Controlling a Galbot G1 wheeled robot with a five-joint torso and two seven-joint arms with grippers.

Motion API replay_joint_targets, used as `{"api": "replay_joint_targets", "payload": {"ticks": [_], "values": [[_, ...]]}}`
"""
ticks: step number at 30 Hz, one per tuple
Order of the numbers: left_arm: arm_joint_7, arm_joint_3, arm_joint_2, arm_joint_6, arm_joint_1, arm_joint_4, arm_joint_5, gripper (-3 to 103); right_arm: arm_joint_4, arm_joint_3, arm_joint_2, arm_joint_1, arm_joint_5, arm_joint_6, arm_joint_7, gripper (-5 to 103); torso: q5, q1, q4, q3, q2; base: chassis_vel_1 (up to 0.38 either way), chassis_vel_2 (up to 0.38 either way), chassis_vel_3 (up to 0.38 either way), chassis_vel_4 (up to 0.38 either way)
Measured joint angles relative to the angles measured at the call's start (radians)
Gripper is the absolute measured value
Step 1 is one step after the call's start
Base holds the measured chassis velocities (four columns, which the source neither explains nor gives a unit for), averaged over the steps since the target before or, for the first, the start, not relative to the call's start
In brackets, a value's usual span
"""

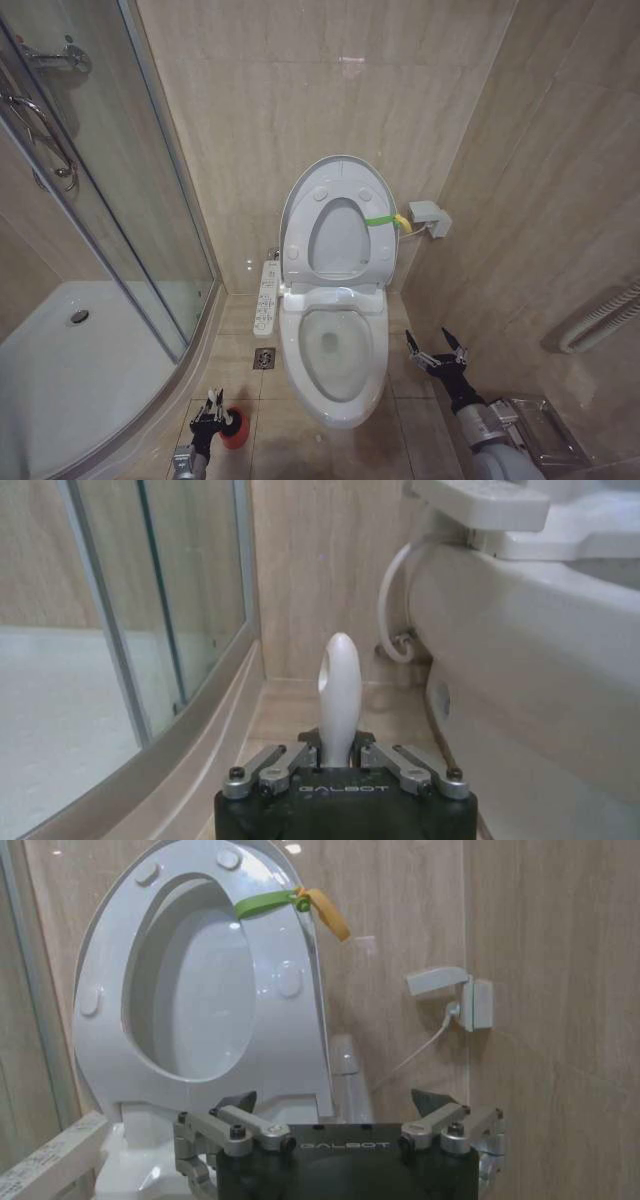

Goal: Open the toilet lid, clean the toilet bowl with a toilet brush, close the toilet lid, and flush.

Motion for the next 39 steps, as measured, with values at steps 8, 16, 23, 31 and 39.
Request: {"api": "replay_joint_targets", "payload": {"ticks": [8,16,23,31,39], "values": [[0.007,0.009,0.001,-0.001,-0.017,0.008,0.0,19,0.0,0.0,0.0,0.0,0.0,0.0,0.0,100,0.0,0.0,-0.0001,0.0,0.0,0.0,0.0,0.0,0.0],[0.005,0.008,0.002,0.015,0.004,-0.029,-0.004,44,0.0,0.0,0.0,0.0,0.0,0.0,0.0,100,0.0001,0.0,-0.0001,0.0,0.0,0.0,0.0,0.0,0.0],[0.005,0.006,0.001,0.016,0.032,-0.068,-0.002,44,0.0,0.0,0.0,0.0,0.0,0.0,0.0,100,0.0001,0.0,-0.0001,0.0,0.0,0.0,0.0,0.0,0.0],[-0.018,0.002,0.012,0.047,0.091,-0.173,0.012,72,0.0,0.0,0.0,0.0,0.0,0.0,0.0,100,0.0001,0.0,0.0,0.0,0.0,0.0,0.0,0.0,0.0],[-0.062,-0.018,0.023,0.098,0.176,-0.322,0.048,100,0.0,0.0,0.0,0.0,0.0,0.0,0.0,100,0.0001,0.0,-0.0001,0.0,0.0,0.0,0.0,0.0,0.0]]}}
